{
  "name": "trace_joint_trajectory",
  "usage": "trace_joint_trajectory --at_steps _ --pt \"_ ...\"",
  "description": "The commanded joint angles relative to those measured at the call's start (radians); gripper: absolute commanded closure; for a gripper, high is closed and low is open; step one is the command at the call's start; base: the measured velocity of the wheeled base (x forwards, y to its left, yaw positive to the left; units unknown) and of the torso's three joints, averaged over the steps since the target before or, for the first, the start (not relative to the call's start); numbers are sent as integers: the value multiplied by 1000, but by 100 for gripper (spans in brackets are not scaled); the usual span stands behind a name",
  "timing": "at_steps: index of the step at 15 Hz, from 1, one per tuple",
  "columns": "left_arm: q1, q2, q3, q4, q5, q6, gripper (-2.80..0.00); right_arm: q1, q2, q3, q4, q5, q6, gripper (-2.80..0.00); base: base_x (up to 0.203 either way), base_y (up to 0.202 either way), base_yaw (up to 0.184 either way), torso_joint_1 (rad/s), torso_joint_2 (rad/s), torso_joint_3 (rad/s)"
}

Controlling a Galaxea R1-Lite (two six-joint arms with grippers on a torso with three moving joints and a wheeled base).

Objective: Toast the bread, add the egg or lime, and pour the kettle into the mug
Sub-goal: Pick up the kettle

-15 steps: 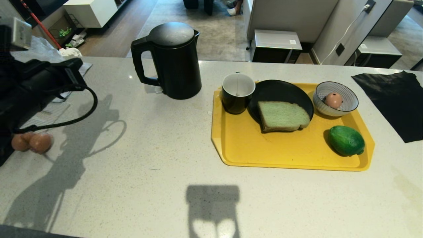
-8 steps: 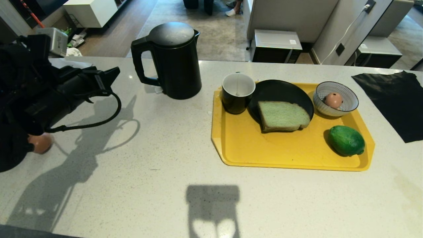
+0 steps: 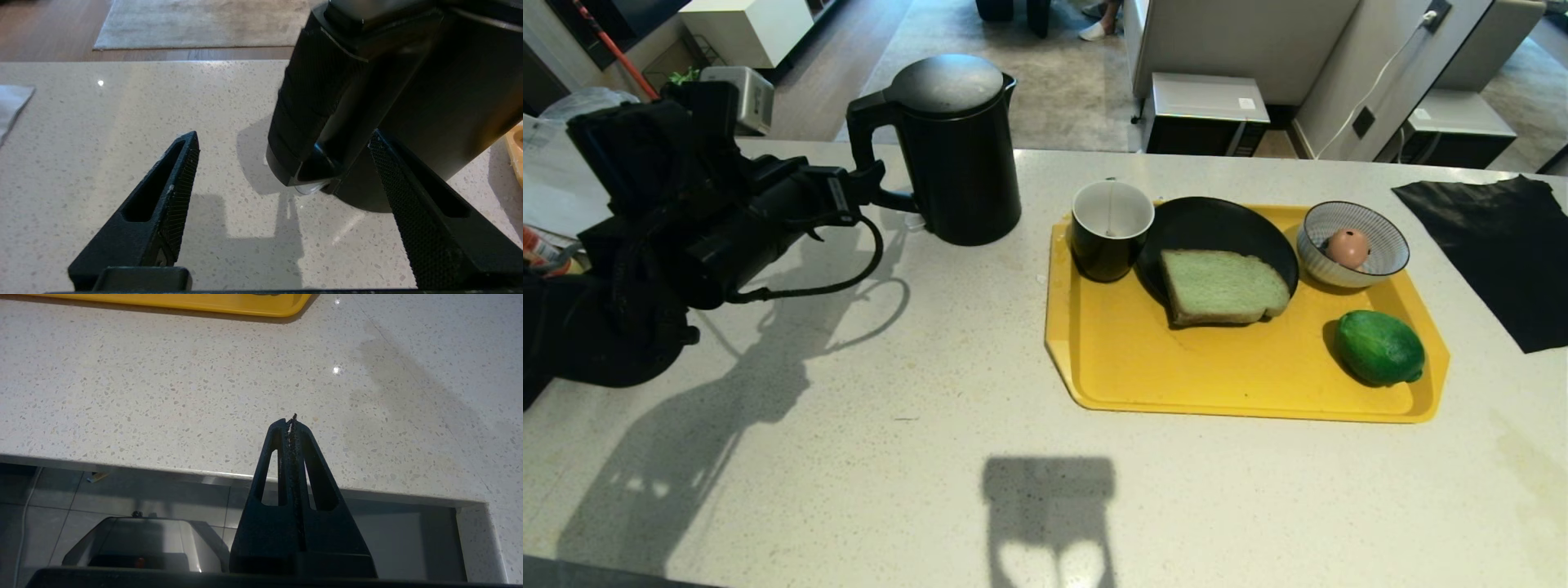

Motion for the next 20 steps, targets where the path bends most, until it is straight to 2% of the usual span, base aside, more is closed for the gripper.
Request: trace_joint_trajectory --at_steps 1,7,13,20 --pt "-8 20 -7 -5 2 0 -280 0 1 1 -1 0 -1 0 0 0 0 0 0 0" --pt "0 48 -53 -5 23 0 -280 0 1 0 0 0 0 0 0 0 0 0 0 0" --pt "31 127 -169 -7 24 0 -280 0 1 1 -1 0 -1 0 0 0 0 0 0 0" --pt "33 198 -241 -4 30 2 -280 0 1 0 0 0 1 0 0 0 0 0 0 0"
